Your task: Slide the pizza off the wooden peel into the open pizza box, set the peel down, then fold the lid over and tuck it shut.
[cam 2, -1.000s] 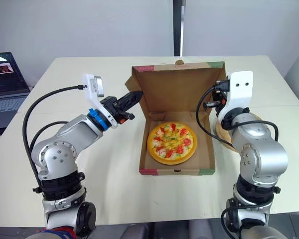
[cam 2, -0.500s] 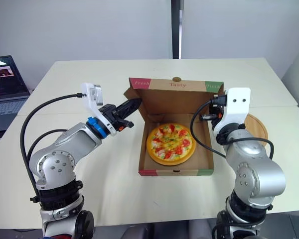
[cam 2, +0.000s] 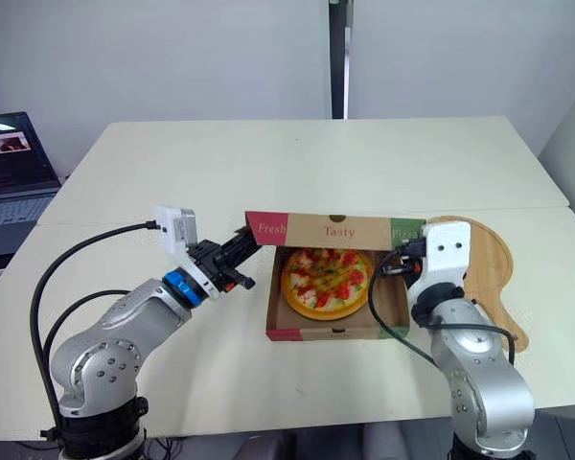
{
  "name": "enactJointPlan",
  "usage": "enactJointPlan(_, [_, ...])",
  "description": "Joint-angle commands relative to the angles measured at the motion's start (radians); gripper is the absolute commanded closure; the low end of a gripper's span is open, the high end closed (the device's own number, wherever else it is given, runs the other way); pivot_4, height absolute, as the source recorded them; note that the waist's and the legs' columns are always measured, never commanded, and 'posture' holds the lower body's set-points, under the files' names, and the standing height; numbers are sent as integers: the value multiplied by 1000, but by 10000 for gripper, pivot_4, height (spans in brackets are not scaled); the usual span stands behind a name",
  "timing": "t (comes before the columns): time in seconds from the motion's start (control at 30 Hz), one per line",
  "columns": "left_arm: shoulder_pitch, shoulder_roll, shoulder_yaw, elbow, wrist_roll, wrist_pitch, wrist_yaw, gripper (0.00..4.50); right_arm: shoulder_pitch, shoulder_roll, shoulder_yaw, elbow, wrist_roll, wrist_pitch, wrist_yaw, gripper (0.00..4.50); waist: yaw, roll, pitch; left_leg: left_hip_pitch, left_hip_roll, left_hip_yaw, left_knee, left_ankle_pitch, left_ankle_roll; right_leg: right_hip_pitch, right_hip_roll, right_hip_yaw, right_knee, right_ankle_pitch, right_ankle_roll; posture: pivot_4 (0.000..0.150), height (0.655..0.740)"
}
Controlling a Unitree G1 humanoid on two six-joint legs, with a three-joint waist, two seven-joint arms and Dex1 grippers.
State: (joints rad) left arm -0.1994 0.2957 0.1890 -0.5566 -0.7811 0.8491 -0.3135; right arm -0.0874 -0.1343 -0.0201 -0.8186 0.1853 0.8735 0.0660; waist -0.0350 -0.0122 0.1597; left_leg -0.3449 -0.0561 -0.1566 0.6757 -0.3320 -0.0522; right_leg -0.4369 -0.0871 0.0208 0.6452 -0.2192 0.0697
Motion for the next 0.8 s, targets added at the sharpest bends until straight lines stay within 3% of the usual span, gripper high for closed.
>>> enactJointPlan(0.03, [29,14,-69,-34,14,-35,-42,44853,24,9,86,10,34,-68,56,45000,0,0,0,0,0,0,0,0,0,0,0,0,0,0,0,1500,7400])
enactJointPlan(0.1, [37,22,-78,-32,25,-56,-45,44853,37,21,77,18,39,-102,53,45000,0,0,0,0,0,0,0,0,0,1,0,0,0,0,0,1500,7400])
enactJointPlan(0.2, [39,27,-85,-24,35,-78,-47,45000,45,31,48,21,57,-136,62,38135,2,0,0,0,0,0,0,0,0,1,0,0,0,0,0,1500,7400])
enactJointPlan(0.37, [42,39,-92,-14,49,-105,-57,45000,98,-25,-7,-5,116,-120,133,19985,6,0,0,0,0,-2,0,0,0,1,0,-1,-1,0,0,1500,7400])
enactJointPlan(0.53, [41,45,-99,-3,65,-130,-66,45000,174,-182,-104,-23,215,-71,265,2225,12,0,0,0,-1,-3,1,0,1,5,0,-2,-2,0,0,1500,7400])
enactJointPlan(0.73, [46,44,-108,9,88,-161,-72,45000,232,-358,-349,36,347,-43,396,2225,18,0,1,7,-1,-5,0,-3,6,14,0,-4,-4,-2,3,1500,7400])
enactJointPlan(0.8, [48,43,-110,12,93,-168,-72,45000,239,-402,-436,68,391,-46,438,5969,21,0,1,9,-1,-4,0,-4,7,17,0,-4,-4,-4,4,1500,7400])
